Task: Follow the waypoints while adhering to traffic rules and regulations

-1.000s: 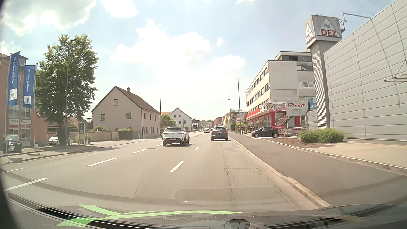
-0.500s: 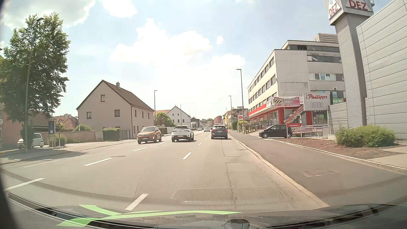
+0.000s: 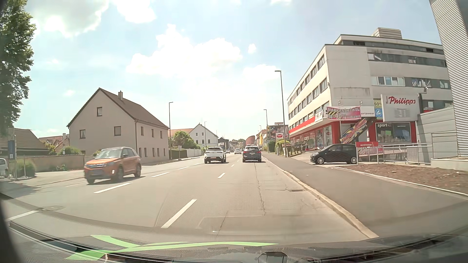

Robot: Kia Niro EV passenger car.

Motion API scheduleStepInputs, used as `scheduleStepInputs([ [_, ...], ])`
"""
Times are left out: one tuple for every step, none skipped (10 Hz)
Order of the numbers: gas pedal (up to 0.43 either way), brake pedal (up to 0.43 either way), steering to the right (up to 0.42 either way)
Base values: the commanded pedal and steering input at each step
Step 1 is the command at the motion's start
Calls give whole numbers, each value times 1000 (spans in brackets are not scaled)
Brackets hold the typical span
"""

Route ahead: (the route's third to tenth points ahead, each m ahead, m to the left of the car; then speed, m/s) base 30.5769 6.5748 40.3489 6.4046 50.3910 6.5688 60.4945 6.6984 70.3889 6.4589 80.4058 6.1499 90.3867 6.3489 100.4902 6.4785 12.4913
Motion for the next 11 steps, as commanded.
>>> scheduleStepInputs([
  [169, 0, -4],
  [169, 0, -5],
  [169, 0, -5],
  [169, 0, -5],
  [169, 0, -5],
  [169, 0, -4],
  [169, 0, -5],
  [169, 0, -5],
  [157, 0, -5],
  [157, 0, -5],
  [157, 0, -5],
])
